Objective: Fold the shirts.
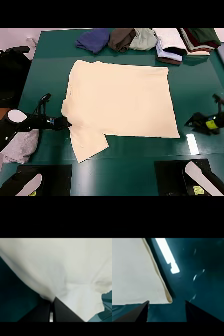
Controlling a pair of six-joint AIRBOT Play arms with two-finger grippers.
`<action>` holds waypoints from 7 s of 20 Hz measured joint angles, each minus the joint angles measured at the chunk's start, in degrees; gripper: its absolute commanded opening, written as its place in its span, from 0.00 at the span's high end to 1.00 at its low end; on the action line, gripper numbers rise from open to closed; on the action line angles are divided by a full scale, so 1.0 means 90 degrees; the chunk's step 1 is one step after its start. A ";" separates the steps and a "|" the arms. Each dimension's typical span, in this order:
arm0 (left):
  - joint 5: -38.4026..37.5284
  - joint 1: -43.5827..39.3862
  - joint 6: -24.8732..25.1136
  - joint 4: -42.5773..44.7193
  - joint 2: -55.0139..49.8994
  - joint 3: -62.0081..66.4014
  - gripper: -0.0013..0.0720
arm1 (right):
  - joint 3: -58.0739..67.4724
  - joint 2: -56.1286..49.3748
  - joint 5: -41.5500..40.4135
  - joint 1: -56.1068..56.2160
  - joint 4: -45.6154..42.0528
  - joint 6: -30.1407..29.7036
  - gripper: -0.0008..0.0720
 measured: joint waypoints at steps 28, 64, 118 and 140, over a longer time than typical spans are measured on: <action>-0.0080 -0.0002 -0.0369 0.0656 0.2011 0.7929 0.95 | 0.6399 0.2130 -0.1280 0.2407 -0.0034 0.0010 0.97; -0.1005 -0.0406 -0.0668 0.2484 -0.4427 0.6356 0.95 | 0.5452 -0.3643 -0.0916 0.3111 -0.0539 0.0019 0.97; -0.1328 -0.0833 -0.1477 0.1440 0.0865 0.0248 0.95 | -0.0352 -0.0743 -0.0658 0.2249 0.0646 -0.0430 0.97; -0.0838 -0.0826 -0.1520 0.2798 -0.0389 0.2021 0.29 | 0.3075 -0.1965 -0.0335 0.3497 -0.0913 0.0092 0.81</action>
